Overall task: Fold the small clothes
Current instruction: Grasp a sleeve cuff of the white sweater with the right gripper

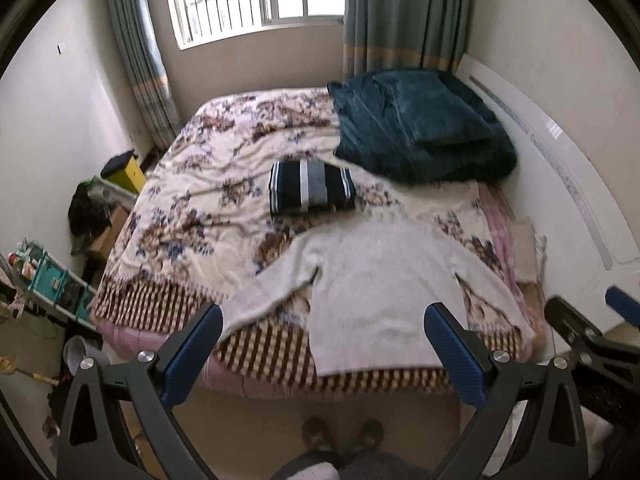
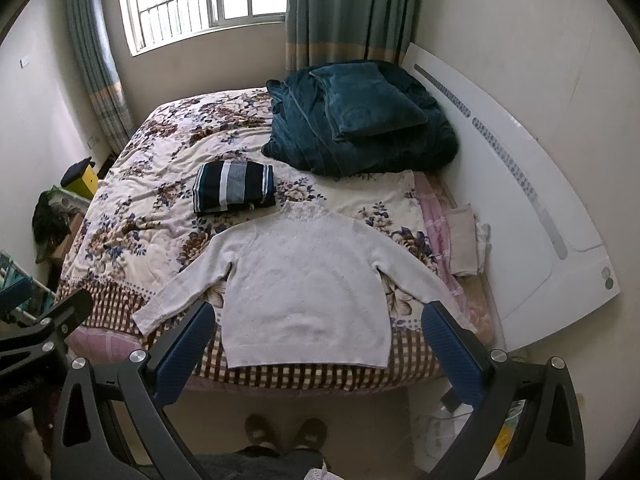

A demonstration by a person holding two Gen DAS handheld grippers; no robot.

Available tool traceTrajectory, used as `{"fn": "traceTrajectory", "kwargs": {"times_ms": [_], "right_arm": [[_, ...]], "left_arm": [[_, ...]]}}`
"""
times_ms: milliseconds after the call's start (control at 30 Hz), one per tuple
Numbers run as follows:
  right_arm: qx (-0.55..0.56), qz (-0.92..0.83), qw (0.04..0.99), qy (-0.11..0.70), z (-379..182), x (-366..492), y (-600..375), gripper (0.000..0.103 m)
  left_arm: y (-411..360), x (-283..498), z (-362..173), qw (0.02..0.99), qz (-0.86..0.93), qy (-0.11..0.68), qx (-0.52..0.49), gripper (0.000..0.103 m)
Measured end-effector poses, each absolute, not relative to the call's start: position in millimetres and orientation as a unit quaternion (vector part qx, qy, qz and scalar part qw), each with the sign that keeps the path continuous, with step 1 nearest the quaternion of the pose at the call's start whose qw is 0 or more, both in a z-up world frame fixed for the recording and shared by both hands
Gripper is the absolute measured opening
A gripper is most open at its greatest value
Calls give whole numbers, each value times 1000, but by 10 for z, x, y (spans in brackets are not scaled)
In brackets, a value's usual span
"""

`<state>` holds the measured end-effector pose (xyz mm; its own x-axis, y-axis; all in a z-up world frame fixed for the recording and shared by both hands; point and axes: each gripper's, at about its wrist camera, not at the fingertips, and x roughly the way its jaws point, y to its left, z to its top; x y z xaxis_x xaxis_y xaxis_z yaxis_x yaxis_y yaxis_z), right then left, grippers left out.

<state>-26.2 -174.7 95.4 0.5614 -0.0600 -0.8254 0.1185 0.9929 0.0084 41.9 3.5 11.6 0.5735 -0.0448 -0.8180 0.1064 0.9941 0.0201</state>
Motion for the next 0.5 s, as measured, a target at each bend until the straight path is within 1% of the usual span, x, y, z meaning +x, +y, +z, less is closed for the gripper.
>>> {"fn": "traceTrajectory", "kwargs": {"times_ms": [100,233,333,500], "right_arm": [[54,-62,881,466,624,-112,-1850,103],[72,-120,863,485,-124,188,-2198,103],[106,-172,835,512,-896,453,-2700,103],[203,-246,779,539,-2168,789,-3757,103]], "left_arm": [[-87,748,-276,888,-42,454,54,103],[-332,1237,-989,874,-40,480,71,103],[-530,1496,-1513,863,-34,498,78,103],[-1102,2061,-2572,835,-23,540,101,103]]}}
